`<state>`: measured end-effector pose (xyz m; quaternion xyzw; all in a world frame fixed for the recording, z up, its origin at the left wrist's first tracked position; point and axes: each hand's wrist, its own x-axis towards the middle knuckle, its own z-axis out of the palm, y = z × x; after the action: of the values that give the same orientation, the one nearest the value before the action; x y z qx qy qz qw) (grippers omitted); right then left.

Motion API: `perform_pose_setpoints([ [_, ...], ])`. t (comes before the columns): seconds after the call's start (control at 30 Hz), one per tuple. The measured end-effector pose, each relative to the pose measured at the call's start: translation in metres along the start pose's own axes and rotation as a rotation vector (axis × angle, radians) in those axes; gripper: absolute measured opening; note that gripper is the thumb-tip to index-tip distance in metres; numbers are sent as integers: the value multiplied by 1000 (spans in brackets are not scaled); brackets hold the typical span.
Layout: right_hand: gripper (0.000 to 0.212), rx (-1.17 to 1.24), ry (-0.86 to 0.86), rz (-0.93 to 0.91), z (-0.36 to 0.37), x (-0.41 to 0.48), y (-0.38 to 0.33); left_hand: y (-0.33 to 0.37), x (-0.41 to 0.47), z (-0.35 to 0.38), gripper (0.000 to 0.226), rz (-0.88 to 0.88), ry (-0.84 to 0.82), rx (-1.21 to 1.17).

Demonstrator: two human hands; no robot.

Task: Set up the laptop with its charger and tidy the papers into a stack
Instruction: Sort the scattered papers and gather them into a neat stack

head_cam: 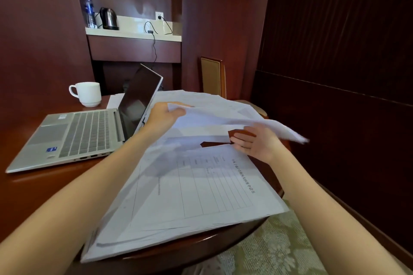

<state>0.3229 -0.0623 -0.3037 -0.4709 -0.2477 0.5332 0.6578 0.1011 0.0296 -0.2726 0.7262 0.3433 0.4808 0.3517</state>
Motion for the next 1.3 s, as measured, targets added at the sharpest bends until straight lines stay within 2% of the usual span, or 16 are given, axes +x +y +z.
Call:
perform_pose_setpoints([
  [0.1,48,300,-32,-15,-21,-2,-2,-11,-7,-21,40,164,-264,125],
  [0.2,58,415,26,44,-42,-4,2,-22,-7,-37,44,101,-464,143],
  [0.27,58,303,83,90,-47,-7,1,-28,-5,-45,61,-17,-661,260],
  [0.33,34,104,104,113,-41,-9,0,-28,-6,-46,78,-142,-888,509],
  [0.37,28,-24,89,131,-37,-10,-2,-27,-7,-44,84,-198,-967,617],
  [0.4,32,-181,98,142,-35,-7,-3,-26,-7,-42,87,-240,-1010,671],
  [0.47,49,-449,166,146,-35,2,-4,-22,-6,-36,86,-263,-983,703],
  [0.5,49,-533,193,138,-34,3,-5,-21,-5,-34,82,-238,-934,725],
  [0.63,33,-637,217,72,-33,4,-7,-28,5,-23,71,-188,-750,727],
  [0.73,26,-650,96,-64,-32,-3,-10,-30,8,-11,61,-189,-594,637],
  [0.83,41,-636,-134,-133,-33,-11,-13,-29,12,1,53,-120,-428,580],
  [0.9,50,-620,-206,-103,-34,-12,-15,-24,14,7,56,-85,-372,559],
  [1.03,56,-683,-329,15,-32,-14,-14,-20,15,9,41,-92,-430,434],
  [1.1,55,-731,-460,139,-31,-16,-11,-22,11,8,28,-37,-481,486],
  [1.17,42,-787,-528,230,-30,-17,-8,-27,8,6,29,3,-547,585],
  [1.3,19,-916,-369,203,-25,-14,-7,-34,2,9,29,-46,-664,692],
])
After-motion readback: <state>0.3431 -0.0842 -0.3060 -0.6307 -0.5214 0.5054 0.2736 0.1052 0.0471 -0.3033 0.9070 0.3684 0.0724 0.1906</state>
